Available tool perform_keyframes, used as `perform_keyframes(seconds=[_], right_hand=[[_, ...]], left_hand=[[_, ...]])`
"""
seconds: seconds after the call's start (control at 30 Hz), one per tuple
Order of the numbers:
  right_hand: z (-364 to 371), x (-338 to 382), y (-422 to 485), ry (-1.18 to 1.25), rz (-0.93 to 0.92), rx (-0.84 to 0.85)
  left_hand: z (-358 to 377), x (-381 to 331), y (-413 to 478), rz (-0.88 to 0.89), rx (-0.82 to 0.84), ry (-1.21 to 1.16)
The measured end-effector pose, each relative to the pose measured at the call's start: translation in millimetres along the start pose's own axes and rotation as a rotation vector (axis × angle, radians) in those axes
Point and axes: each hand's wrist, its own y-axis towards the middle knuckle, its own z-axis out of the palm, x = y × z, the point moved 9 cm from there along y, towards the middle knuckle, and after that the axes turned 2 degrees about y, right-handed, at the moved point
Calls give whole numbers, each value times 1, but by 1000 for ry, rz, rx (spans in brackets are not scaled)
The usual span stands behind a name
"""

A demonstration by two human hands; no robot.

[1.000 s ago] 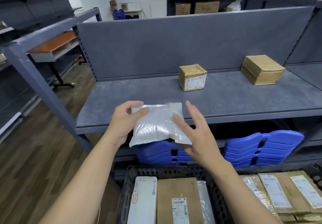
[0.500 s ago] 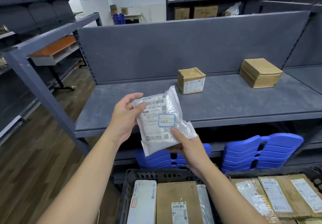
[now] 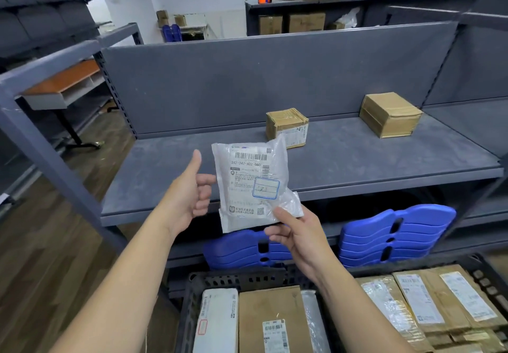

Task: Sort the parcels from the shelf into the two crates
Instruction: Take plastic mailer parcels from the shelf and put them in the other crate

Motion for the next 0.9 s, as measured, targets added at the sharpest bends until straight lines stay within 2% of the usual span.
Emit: perform_keyframes(seconds=[0.07, 0.17, 0.3, 0.4, 0.47, 0.53, 0.63, 0.73, 0.9], right_hand=[[-6, 3, 1, -52, -21, -18], [-15, 8, 5, -154, -66, -49], [-19, 20, 10, -215, -143, -59], [-23, 25, 13, -161, -114, -95], [-29, 27, 15, -145, -68, -146], [-33, 32, 13, -179, -41, -179], [-20, 34, 8, -228, -15, -76], [4, 40, 1, -346, -43, 34], [9, 45, 6, -396, -83, 59]], left_hand=[[16, 21, -8, -175, 241, 88], [33, 38, -21, -270, 499, 92], [44, 46, -24, -229, 607, 36], [47, 42, -20, -95, 636, -31], [45, 36, -20, 9, 584, -42], [35, 28, -18, 101, 429, -41], [27, 26, -20, 207, 291, -79], [28, 31, -27, 241, 276, -69], [14, 28, -31, 223, 182, -4]])
